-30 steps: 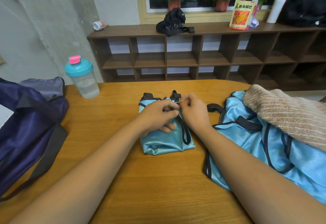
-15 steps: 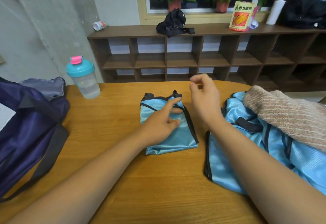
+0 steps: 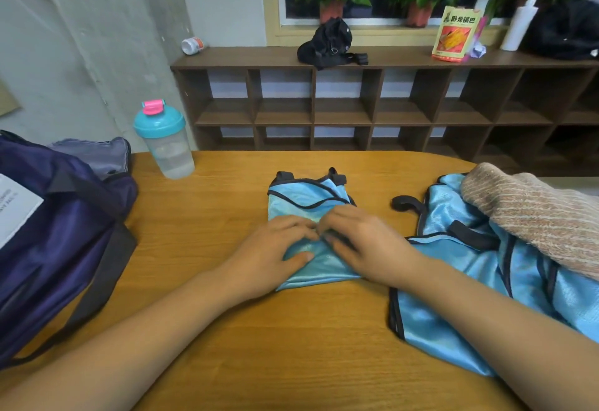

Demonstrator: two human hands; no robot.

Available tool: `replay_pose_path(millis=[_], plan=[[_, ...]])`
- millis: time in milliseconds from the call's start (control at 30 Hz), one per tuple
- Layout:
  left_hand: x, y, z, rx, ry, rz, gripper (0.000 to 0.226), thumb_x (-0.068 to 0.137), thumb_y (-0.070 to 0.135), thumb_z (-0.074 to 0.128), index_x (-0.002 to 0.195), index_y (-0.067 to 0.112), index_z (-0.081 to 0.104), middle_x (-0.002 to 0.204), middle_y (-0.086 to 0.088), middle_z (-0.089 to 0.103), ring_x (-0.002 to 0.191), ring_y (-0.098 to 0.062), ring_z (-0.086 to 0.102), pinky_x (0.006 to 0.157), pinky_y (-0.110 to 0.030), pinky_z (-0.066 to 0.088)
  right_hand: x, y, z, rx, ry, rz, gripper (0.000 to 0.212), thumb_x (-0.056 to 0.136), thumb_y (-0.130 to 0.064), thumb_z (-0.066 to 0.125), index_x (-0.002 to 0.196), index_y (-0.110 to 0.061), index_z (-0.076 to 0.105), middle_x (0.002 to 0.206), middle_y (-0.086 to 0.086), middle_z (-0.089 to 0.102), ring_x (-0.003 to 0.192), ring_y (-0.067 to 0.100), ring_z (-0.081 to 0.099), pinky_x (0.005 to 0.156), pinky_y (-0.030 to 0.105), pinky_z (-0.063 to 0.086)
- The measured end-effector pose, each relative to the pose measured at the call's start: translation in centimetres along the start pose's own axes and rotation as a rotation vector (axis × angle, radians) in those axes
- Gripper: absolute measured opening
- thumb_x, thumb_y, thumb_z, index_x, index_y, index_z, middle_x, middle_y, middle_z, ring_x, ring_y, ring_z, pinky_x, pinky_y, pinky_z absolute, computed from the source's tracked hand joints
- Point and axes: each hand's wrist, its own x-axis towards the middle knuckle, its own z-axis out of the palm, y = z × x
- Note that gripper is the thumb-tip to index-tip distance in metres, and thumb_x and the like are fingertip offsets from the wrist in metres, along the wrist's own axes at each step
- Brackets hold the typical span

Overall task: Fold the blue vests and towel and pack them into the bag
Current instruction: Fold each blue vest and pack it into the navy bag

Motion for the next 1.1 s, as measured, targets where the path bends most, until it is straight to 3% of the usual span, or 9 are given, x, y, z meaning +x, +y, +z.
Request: replay_pose_path(millis=[167, 367, 500, 633, 733, 900, 1000, 1100], plan=[[-0.9, -0.1, -0.2, -0.073, -0.084, 0.030, 0.041, 0.103, 0.043, 0.064, 0.144, 0.041, 0.063, 0.160, 0.025, 0.042, 0.149, 0.009, 0.033, 0.124, -0.019, 0.026, -0.6, -0.1, 0.6, -0.079, 0.010, -0.074, 0.042, 0.098, -0.007, 0.056, 0.138, -0.021, 0.062, 0.125, -0.006, 0.064, 0.117, 0.017, 0.061, 0.100, 0.033, 0.050], [-2.1, 0.1, -0.7, -0.048, -0.163, 0.079, 0.041, 0.101, 0.049, 0.065, 0.143, 0.049, 0.061, 0.159, 0.030, 0.041, 0.148, 0.016, 0.027, 0.124, -0.018, 0.026, -0.6, -0.1, 0.8, -0.074, -0.041, -0.117, 0.046, 0.104, -0.012, 0.052, 0.148, -0.025, 0.057, 0.154, -0.009, 0.050, 0.139, 0.013, 0.051, 0.111, 0.036, 0.045], [-2.2, 0.6, -1.2, -0.025, -0.199, 0.101, 0.042, 0.100, 0.052, 0.065, 0.142, 0.051, 0.061, 0.159, 0.032, 0.040, 0.148, 0.018, 0.023, 0.122, -0.010, 0.019, -0.2, 0.8, 1.0, -0.131, -0.044, -0.102, 0.046, 0.113, -0.028, 0.045, 0.158, -0.029, 0.048, 0.167, -0.011, 0.039, 0.157, 0.008, 0.029, 0.126, 0.036, 0.028], [-2.2, 0.8, -1.6, -0.049, -0.220, 0.086, 0.043, 0.099, 0.054, 0.066, 0.141, 0.051, 0.061, 0.160, 0.034, 0.037, 0.148, 0.017, 0.025, 0.126, -0.020, 0.022, -0.2, 2.3, 1.1, -0.233, -0.086, 0.068, 0.057, 0.114, -0.054, 0.028, 0.166, -0.031, 0.032, 0.173, -0.014, 0.027, 0.162, 0.004, 0.009, 0.131, 0.042, 0.017], [-2.4, 1.0, -1.9, -0.029, -0.228, 0.087, 0.043, 0.098, 0.056, 0.065, 0.141, 0.054, 0.060, 0.160, 0.035, 0.036, 0.147, 0.015, 0.028, 0.125, -0.022, 0.025, -0.5, 2.7, 1.5, -0.225, -0.150, 0.119, 0.065, 0.111, -0.063, 0.019, 0.169, -0.032, 0.017, 0.175, -0.019, 0.008, 0.161, 0.001, -0.007, 0.133, 0.041, 0.007], [-3.0, 1.9, -1.6, -0.039, -0.129, 0.186, 0.030, 0.097, 0.051, 0.070, 0.125, 0.041, 0.072, 0.135, 0.026, 0.056, 0.129, 0.003, 0.049, 0.110, -0.026, 0.040, -0.5, 2.8, 1.7, -0.168, -0.219, 0.135, 0.066, 0.110, -0.066, 0.015, 0.169, -0.037, 0.005, 0.175, -0.021, -0.008, 0.158, -0.001, -0.020, 0.133, 0.043, -0.004], [-3.4, 3.0, -1.1, 0.094, -0.115, 0.237, 0.041, 0.091, 0.068, 0.066, 0.123, 0.044, 0.065, 0.121, 0.026, 0.049, 0.116, -0.001, 0.047, 0.104, -0.028, 0.040, -0.6, 2.7, 1.7, -0.167, -0.199, 0.124, 0.066, 0.110, -0.066, 0.016, 0.169, -0.037, 0.009, 0.175, -0.020, -0.005, 0.159, 0.001, -0.018, 0.133, 0.045, -0.005], [-3.4, 3.9, -0.7, 0.191, -0.097, 0.243, 0.040, 0.088, 0.065, 0.064, 0.121, 0.042, 0.060, 0.112, 0.021, 0.047, 0.106, -0.002, 0.045, 0.096, -0.028, 0.042, -0.7, 2.6, 1.6, -0.194, -0.155, 0.104, 0.065, 0.110, -0.063, 0.021, 0.169, -0.036, 0.016, 0.176, -0.017, 0.003, 0.162, 0.006, -0.012, 0.132, 0.049, -0.005]])
